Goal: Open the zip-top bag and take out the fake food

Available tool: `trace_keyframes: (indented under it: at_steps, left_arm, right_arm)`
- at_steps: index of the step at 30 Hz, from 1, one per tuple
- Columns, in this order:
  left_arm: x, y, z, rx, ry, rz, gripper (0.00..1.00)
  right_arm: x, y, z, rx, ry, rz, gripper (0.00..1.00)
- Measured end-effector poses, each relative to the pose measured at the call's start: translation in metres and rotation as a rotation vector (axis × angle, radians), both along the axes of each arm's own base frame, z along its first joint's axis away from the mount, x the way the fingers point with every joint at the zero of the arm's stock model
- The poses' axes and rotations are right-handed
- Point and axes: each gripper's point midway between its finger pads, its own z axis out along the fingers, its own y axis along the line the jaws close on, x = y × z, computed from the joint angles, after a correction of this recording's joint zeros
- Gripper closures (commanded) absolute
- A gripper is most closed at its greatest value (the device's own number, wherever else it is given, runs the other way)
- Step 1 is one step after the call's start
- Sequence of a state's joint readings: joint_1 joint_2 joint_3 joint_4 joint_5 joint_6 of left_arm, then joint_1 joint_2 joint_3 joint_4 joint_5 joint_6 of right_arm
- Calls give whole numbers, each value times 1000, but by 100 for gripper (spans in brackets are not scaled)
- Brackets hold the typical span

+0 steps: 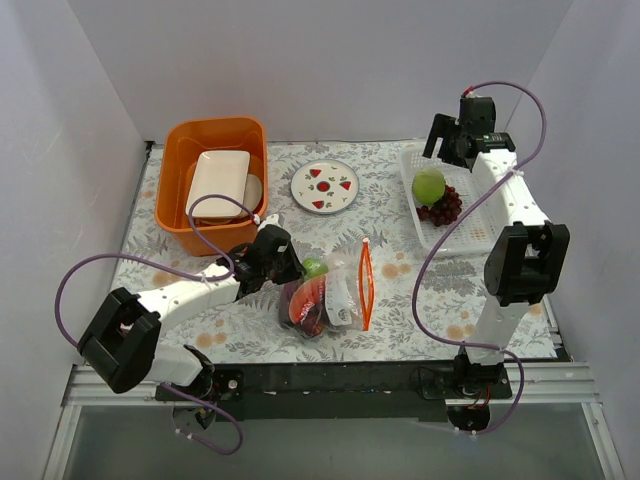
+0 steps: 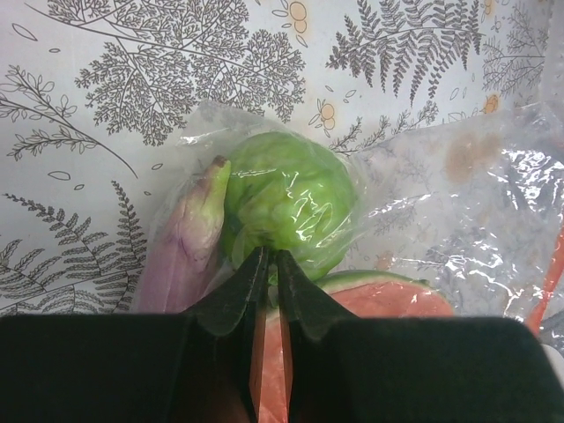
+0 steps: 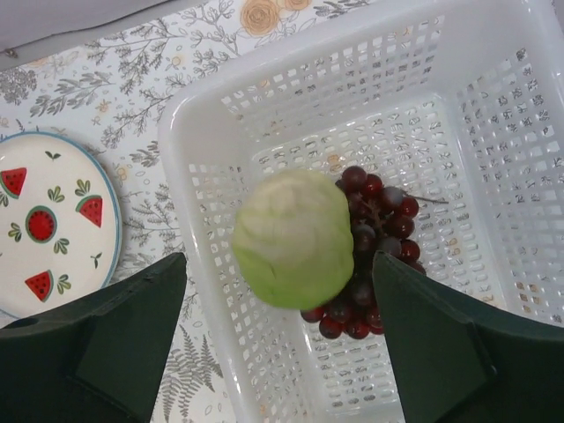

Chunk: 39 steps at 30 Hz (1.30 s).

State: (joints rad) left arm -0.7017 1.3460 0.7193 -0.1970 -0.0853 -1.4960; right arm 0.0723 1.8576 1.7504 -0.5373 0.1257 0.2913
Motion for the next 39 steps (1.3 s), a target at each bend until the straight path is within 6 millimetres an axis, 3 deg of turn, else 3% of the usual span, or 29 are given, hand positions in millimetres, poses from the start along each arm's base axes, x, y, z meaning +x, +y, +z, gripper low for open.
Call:
trace_keyframes:
  at_steps: [4,7,8,10,15,17,19,24,26,35,39]
  left_arm:
    - [-3,1,-1,2,7,-6,90]
    - [-4,1,-1,3,10,-11,90]
    - [-5,2,-1,4,12,-12,90]
    - [-6,2,-1,5,17,-14,90]
    - [-9,4,-3,16,27,-19,89]
    - [-12,6,-6,26,34,-22,89]
    - [-14,8,-8,37,45,-24,89]
    - [-16,10,-7,40,48,-28,89]
    - [-17,11,-7,42,50,-28,89]
    - [-22,11,-7,30,54,-38,89]
    - [-24,9,-9,18,56,-48,90]
  right_arm:
    - [-9,4,6,11,4,25,14]
    - [-39,12,1,30,27,59,33]
    - [-55,18,-2,43,30,77,44]
    - [-101,36,-5,88,40,134,49]
    - [-214,117,13,210,-58,402,62]
    - [-248,138,13,283,-83,486,66]
    - [-268,147,-2,336,-65,512,68]
    - [-300,166,-54,399,81,535,69]
    - [-309,172,-66,413,123,543,69]
    - [-319,205,-61,510,104,604,69]
    - [-319,216,-75,529,137,600,69]
